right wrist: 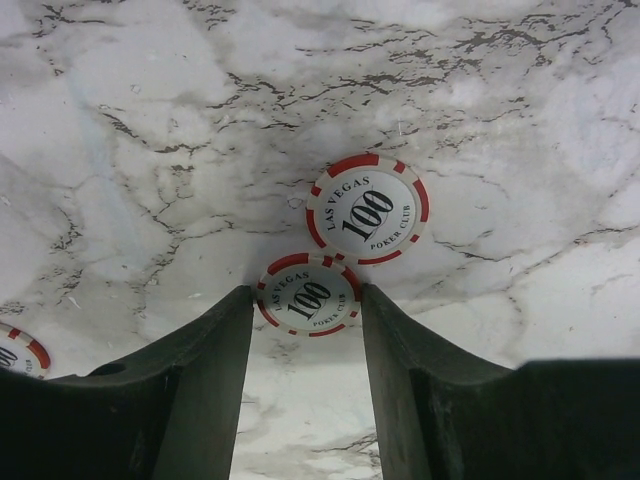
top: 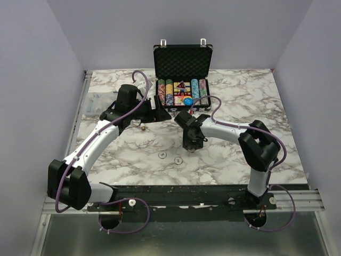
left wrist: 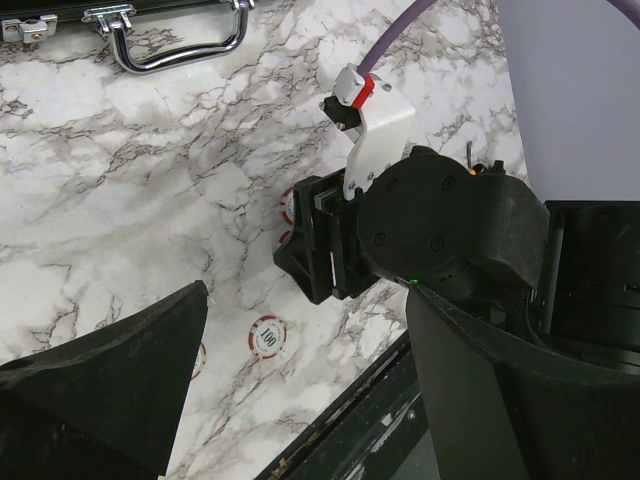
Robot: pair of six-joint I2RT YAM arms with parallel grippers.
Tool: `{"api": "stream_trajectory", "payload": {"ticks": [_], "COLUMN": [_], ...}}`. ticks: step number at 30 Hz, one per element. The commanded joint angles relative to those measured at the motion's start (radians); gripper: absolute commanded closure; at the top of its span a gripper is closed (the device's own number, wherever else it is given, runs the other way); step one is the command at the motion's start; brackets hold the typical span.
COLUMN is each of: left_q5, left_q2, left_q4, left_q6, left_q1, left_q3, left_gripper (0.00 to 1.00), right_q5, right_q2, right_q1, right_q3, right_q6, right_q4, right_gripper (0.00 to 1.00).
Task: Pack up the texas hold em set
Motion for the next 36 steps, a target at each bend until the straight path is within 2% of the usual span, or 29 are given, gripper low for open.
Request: {"api": "stream_trajectory", "payload": {"ticks": [1, 23, 36], "left_q5": [0.028, 0.026, 0.024], "left_q2": [-0.017, -0.005, 0.002], "left_q4": [0.019, 0.015, 0.015], "left_q6": [-0.004, -0.003, -0.001], "left_q1": [0.004, 0.003, 0.003], "left_q3": [-0.002, 0.002, 0.002], "left_gripper": [0.2, 0.2, 0.2], "right_q5": [0.013, 0.159, 0.248], "right_q2": [0.044, 0.007, 0.042], "right_q1": [0.012, 0.026, 0.012], "right_q3": [-0.004, 0.109, 0.142], "right_q6": [0.013, -0.01, -0.04], "right_q4": [-0.012, -0.085, -0.096], "right_gripper": [0.51, 0.53, 0.52]}}
